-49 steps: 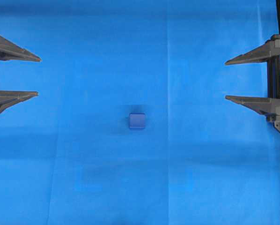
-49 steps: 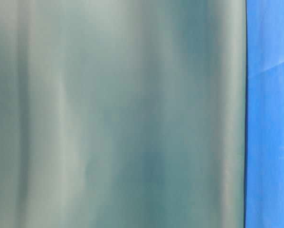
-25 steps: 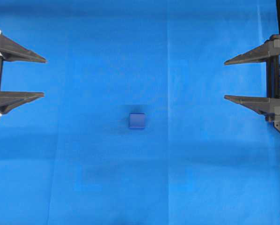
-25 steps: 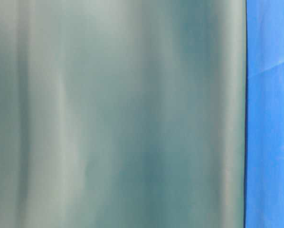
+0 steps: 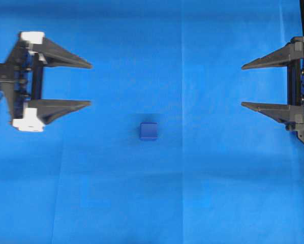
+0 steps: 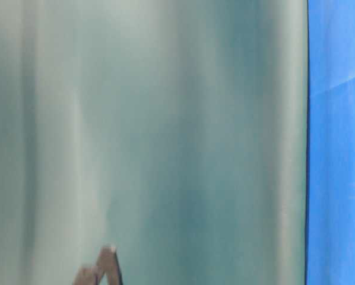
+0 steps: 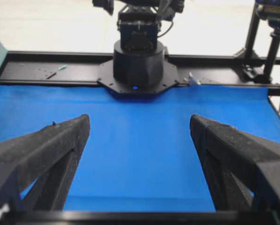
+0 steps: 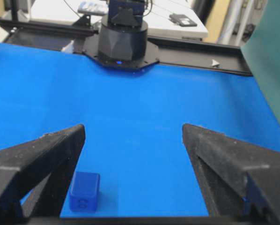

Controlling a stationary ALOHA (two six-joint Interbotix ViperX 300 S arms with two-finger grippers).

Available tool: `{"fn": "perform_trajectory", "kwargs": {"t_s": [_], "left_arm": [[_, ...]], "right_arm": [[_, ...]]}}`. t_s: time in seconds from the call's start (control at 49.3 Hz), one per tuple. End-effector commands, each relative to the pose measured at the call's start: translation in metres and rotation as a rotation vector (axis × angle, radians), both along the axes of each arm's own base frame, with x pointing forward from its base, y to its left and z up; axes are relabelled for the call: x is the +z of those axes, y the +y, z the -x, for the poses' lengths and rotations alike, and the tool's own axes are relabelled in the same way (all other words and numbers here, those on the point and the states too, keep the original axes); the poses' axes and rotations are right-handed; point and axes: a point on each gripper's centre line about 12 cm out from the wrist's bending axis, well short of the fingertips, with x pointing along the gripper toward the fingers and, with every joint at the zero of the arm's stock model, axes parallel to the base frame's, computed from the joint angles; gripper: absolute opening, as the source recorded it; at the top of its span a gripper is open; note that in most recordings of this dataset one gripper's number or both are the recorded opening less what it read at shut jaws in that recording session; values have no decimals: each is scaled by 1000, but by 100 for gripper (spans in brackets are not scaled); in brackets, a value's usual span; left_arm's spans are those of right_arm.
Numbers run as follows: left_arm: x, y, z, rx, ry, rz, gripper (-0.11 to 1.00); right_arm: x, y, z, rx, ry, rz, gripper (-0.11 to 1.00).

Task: Handover the blue block to the right arm after grasping it with the left arm, then place it in the designated position.
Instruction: 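Move the open left gripper toward the blue cube, then rotate the left gripper down over the blue cube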

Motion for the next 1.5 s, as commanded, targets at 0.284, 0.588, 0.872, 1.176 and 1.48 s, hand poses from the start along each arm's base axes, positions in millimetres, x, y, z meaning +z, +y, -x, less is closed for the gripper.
{"fn": "perform_trajectory", "kwargs": {"t_s": [0.284, 0.588, 0.872, 1.176, 1.48], "left_arm": [[15, -6, -71, -17, -5, 0, 91], [13, -8, -116, -18, 31, 0, 91], [7, -8, -130, -17, 121, 3, 91], [-14, -9, -143, -5, 409, 74, 91], [-25, -14, -147, 11, 806, 77, 91]], "right_arm": [[10, -2, -3, -8, -25, -4, 96], [10, -2, -3, -10, -26, -4, 96], [10, -2, -3, -11, -22, -4, 96], [9, -2, -4, -11, -20, -4, 96], [9, -2, -4, -11, -14, -4, 96]]}}
